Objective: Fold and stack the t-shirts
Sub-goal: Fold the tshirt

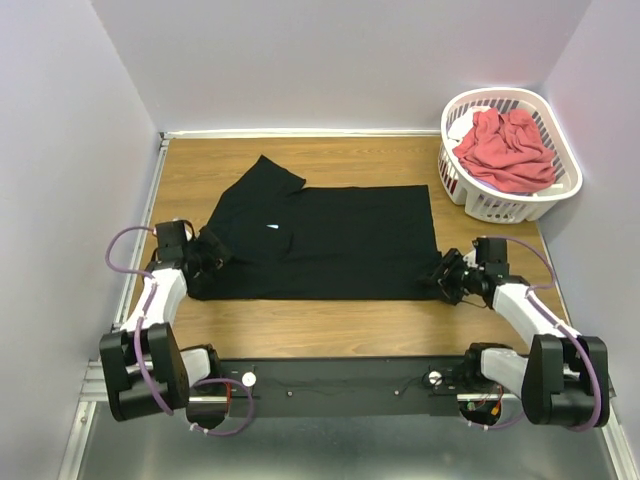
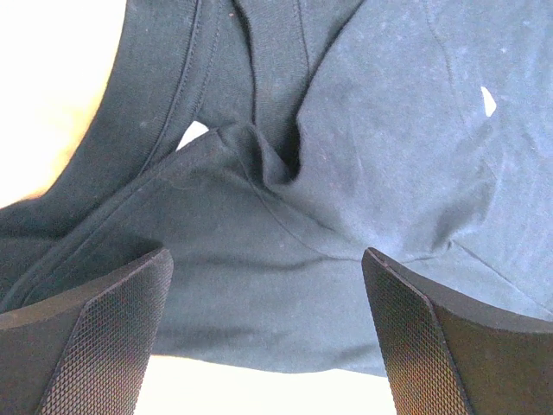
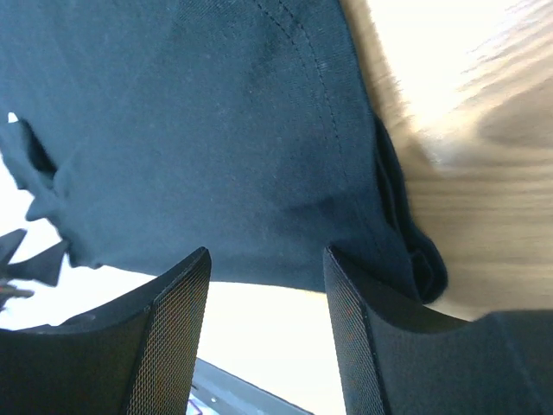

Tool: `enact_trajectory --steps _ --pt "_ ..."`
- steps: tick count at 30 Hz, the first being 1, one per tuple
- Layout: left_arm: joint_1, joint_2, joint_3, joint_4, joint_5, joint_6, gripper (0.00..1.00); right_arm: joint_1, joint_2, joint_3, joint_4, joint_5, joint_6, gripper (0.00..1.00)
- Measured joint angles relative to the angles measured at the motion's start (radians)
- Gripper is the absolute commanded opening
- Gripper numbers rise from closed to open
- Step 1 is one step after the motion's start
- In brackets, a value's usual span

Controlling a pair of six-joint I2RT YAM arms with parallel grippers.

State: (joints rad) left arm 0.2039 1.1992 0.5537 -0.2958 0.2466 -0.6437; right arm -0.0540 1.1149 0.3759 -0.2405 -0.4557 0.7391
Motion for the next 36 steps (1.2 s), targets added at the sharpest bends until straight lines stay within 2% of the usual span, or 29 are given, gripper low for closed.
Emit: enact_trajectory --steps 5,6,11,14,18,23,32,36 --pt "0.000 -0.084 0.130 -0.109 -0.059 0.037 0.98 0.024 -0.003 0.119 -0.094 0.024 -0.076 0.60" --pt "0.001 -0.097 0.161 -0.109 -0.079 0.052 0.98 0.045 0.002 0.149 -0.094 0.026 -0.089 0.56" --pt "0.001 -0.178 0.233 -0.041 -0.149 0.128 0.98 0.286 0.150 0.363 0.009 0.029 -0.127 0.48" --pt "-0.014 -0.166 0.217 -0.006 -0.150 0.153 0.98 0.410 0.338 0.499 0.086 0.001 -0.135 0.47" --pt "-0.060 -0.098 0.167 0.021 -0.140 0.174 0.98 0.515 0.589 0.720 0.161 -0.029 -0.158 0.44" --pt "-0.096 -0.052 0.109 0.040 -0.126 0.172 0.98 0.585 0.837 0.960 0.244 -0.072 -0.145 0.43" --pt "-0.105 -0.001 0.022 0.098 -0.098 0.100 0.98 0.652 1.149 1.188 0.315 -0.127 -0.058 0.39" --pt "-0.108 0.014 0.000 0.115 -0.092 0.077 0.98 0.677 1.225 1.252 0.321 -0.138 -0.058 0.39"
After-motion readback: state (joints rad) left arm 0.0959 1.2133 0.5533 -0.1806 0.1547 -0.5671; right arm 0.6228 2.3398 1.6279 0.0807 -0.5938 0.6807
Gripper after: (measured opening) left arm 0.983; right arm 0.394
